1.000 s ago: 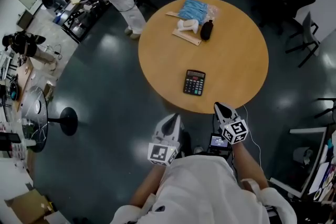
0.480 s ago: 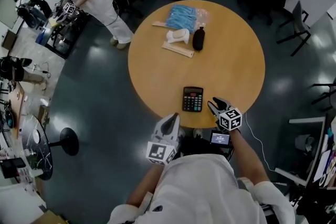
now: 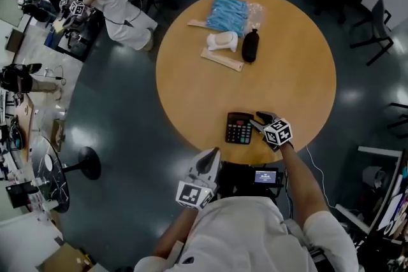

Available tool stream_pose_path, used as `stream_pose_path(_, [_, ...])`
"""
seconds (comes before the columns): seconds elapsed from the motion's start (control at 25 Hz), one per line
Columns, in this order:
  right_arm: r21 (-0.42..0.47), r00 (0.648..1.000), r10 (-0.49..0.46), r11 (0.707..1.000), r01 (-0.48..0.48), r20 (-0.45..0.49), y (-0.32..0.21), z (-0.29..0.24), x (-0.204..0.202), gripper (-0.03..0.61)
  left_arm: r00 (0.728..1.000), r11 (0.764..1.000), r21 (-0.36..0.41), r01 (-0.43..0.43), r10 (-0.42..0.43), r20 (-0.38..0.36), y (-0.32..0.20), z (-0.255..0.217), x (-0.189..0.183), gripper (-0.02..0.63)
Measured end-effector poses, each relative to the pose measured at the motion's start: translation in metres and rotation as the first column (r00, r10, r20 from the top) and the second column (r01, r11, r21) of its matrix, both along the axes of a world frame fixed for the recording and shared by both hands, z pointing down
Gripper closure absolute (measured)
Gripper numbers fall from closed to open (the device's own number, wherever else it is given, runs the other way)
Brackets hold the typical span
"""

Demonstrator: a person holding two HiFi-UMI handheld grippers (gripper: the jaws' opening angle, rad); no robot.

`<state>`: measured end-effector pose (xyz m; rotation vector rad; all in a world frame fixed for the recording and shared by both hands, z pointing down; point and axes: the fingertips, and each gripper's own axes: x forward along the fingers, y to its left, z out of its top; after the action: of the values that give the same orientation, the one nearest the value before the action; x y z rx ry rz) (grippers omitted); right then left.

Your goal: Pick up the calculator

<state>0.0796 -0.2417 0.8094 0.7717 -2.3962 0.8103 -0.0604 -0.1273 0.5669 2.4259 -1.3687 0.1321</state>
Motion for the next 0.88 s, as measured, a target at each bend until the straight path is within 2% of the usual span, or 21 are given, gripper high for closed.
stream_pose_path(0.24, [-0.066,0.992,-0.106,0.992,0.111,0.072,-0.005,0.010,-0.034,0.405,1.000,0.999,-0.039,0.026,-0.026,0.006,0.004,0.007,-0.007,0.606])
stream_pose_path(0.32, [-0.079,0.985,-0.141,0.986,0.149,0.105,-0.003,0.009,-0.042,0.449,0.999,0.998,-0.045,0.035,-0.035,0.007,0.006,0.010,-0.009,0.606])
stream_pose_path(0.52, [-0.089,0.977,-0.168,0.980,0.181,0.131,0.009,-0.006,-0.044,0.493,0.999,0.998,-0.044,0.038,-0.038,0.003,0.007,0.008,-0.011,0.606])
stream_pose_path(0.68, [-0.009,0.984,-0.152,0.988,0.154,0.088,0.019,-0.030,-0.039,0.517,0.999,0.999,-0.025,0.040,-0.040,0.004,0.002,0.009,-0.007,0.606])
stream_pose_path(0.8, [0.108,0.995,-0.100,0.989,0.097,0.018,0.028,-0.058,-0.030,0.525,0.999,0.999,-0.010,0.044,-0.044,0.007,-0.001,0.007,-0.004,0.607])
stream_pose_path(0.88, [0.193,0.998,-0.034,0.980,0.043,-0.054,0.032,-0.077,-0.020,0.526,0.999,0.999,-0.005,0.048,-0.048,0.018,-0.004,0.006,-0.002,0.606])
